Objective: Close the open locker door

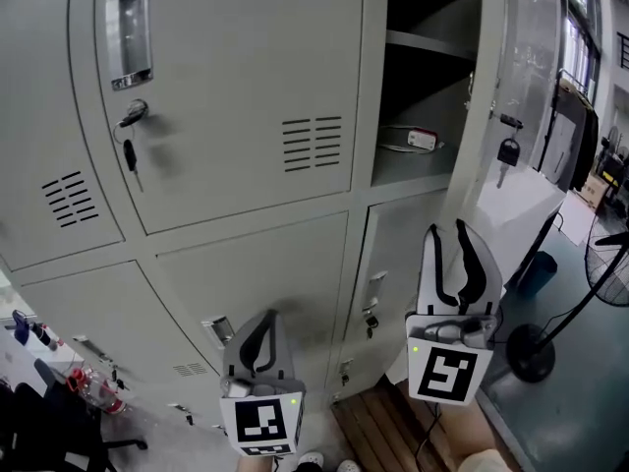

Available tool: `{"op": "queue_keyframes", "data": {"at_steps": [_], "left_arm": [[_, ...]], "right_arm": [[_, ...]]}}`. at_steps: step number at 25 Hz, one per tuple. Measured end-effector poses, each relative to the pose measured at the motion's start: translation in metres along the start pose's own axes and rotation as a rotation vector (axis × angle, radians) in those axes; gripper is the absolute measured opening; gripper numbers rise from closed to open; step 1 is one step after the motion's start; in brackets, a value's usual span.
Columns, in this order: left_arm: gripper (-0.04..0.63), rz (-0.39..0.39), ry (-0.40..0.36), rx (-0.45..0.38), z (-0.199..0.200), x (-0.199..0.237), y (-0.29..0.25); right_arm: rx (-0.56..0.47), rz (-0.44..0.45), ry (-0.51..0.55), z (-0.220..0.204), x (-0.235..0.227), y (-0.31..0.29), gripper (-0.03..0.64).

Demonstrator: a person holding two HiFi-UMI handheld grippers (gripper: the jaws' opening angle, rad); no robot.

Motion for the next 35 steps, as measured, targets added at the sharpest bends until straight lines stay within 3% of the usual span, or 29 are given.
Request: {"op": "queue_keyframes", "data": {"at_steps": [17, 35], "left_arm": [[0.002, 0.105, 0.005, -0.005, 0.000, 0.032, 0.010], [0.002, 0.168, 0.004, 0.009, -0.003, 0.048, 0.015]], "right_arm": [[0.022, 0.121, -0.008, -0.007, 0.036, -0.044, 0.115], [0.021, 0.242, -0.115, -0.017, 0.047, -0.075, 0.101]]}}
Point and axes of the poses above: the fingertips, and each gripper's own axes: y backward along the fingers, x to its left, z out of its top, the point moved 5 cm from there along y, backward along the fingers, and after that the axes turned 6 degrees about x, right-handed, at the moved point
